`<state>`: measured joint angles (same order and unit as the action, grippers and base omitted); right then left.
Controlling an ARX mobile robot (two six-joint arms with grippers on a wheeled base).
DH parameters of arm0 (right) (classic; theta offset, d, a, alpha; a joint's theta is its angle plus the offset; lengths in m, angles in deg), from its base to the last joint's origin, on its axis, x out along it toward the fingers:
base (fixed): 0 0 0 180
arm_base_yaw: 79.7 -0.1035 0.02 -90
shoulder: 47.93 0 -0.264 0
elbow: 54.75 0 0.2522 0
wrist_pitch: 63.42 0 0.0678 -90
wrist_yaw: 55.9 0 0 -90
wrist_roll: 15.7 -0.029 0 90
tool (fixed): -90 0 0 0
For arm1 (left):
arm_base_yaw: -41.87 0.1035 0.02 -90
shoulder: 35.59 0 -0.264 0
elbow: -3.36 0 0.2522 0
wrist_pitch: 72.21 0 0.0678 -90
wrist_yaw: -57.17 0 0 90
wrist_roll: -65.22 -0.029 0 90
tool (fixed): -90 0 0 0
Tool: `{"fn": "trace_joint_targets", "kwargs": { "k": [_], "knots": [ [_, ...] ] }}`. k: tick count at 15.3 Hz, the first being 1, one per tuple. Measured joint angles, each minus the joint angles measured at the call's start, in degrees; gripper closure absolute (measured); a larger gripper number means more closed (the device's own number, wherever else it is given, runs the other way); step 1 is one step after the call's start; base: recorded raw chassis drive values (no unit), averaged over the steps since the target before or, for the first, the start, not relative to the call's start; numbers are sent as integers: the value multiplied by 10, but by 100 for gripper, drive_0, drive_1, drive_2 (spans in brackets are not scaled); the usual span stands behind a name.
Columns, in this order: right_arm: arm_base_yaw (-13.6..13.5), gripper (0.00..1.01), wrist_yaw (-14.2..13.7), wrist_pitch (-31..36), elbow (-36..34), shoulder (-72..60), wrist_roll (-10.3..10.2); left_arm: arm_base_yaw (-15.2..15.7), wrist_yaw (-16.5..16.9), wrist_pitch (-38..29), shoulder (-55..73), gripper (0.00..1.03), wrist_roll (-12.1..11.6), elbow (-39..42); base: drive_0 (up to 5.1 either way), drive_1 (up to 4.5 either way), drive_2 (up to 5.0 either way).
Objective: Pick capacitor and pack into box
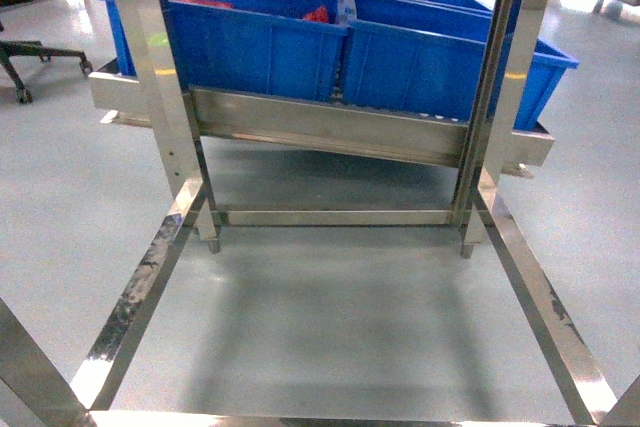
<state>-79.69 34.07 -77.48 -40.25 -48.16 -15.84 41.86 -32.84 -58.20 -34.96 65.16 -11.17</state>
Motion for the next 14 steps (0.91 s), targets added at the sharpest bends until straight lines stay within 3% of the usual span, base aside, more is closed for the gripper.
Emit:
{"fn": "trace_joint_targets", "kwargs": {
  "k": [14],
  "knots": [
    [0,3,0,0,0,0,0,0,0,0,0,5,0,0,0,0,0]
  ]
}}
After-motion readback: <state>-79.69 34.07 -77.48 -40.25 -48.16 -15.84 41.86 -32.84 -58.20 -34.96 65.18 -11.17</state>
